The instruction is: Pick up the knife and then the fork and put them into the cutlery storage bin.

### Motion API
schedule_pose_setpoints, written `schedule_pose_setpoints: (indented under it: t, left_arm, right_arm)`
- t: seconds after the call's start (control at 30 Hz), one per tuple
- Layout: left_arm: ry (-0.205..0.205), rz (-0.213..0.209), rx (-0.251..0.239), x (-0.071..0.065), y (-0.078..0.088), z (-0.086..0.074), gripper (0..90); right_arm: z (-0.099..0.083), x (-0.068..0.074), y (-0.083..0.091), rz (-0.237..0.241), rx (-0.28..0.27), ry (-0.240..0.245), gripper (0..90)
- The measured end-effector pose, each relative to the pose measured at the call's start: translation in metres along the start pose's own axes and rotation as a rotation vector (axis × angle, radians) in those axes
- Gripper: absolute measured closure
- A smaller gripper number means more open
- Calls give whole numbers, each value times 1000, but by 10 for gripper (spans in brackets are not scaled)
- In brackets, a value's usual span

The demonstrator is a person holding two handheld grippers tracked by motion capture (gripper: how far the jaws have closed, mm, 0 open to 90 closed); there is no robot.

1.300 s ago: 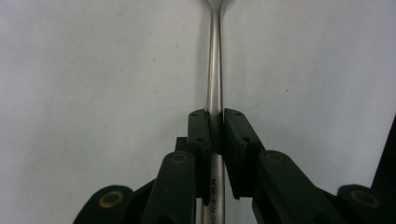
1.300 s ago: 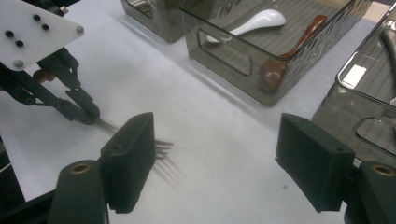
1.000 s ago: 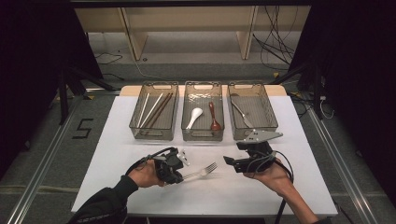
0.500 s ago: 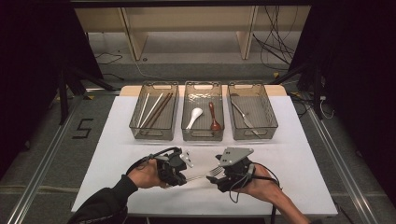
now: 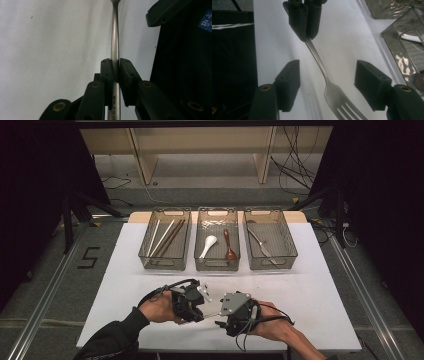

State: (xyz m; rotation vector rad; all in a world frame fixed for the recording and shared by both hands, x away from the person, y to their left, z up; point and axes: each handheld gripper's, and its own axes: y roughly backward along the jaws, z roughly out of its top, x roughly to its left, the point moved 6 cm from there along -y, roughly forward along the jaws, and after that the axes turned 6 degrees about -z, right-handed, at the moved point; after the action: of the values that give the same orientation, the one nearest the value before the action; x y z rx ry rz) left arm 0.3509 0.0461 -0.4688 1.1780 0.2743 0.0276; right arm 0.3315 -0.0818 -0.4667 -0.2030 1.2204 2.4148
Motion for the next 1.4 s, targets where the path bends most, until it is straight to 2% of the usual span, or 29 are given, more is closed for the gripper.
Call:
schedule_pose_setpoints:
  t: [0.2, 0.23, 0.37, 0.6, 0.63, 0.83, 0.87, 0.9, 0.93, 0.97, 1.0, 1.13, 1.17, 1.4]
  left_arm:
    - [-7, -23, 5, -4, 1, 3, 810]
    - [-11, -23, 7, -4, 1, 4, 810]
    - [-12, -34, 13, -5, 0, 4, 810]
    - [-13, -54, 14, -7, 0, 4, 810]
    - [-13, -56, 15, -7, 0, 4, 810]
    - [-21, -62, 29, -8, 0, 4, 810]
    - [3, -67, 4, -10, -2, 5, 810]
    - [7, -69, 2, -11, -2, 6, 810]
    - [-10, -68, 21, -10, -1, 5, 810]
    - [-8, -70, 20, -11, -2, 5, 810]
    - [23, -80, -10, -14, -4, 7, 810]
    - [-22, -92, 34, -12, -2, 5, 809]
    - [-23, -94, 31, -12, -1, 5, 809]
    - [-9, -108, 10, -12, -2, 5, 806]
  right_arm:
    - [-1, 8, -4, 23, 26, 52, 486]
    - [-1, 8, -5, 17, 27, 47, 506]
    - [-2, 11, -7, 17, 37, 85, 572]
    - [-3, 15, -9, 22, 61, 119, 652]
    - [-3, 14, -9, 11, 57, 128, 662]
    - [-5, 17, -10, 28, 68, 149, 738]
    - [-5, 18, -10, 27, 67, 156, 748]
    - [-5, 18, -10, 29, 66, 161, 762]
    - [-5, 19, -11, 26, 67, 165, 781]
    - [-5, 19, -11, 25, 68, 167, 798]
    - [-4, 20, -11, 25, 67, 175, 814]
    - [-7, 23, -10, 35, 85, 212, 848]
    - [-7, 22, -11, 32, 74, 250, 857]
    - [-9, 23, -9, 35, 65, 288, 874]
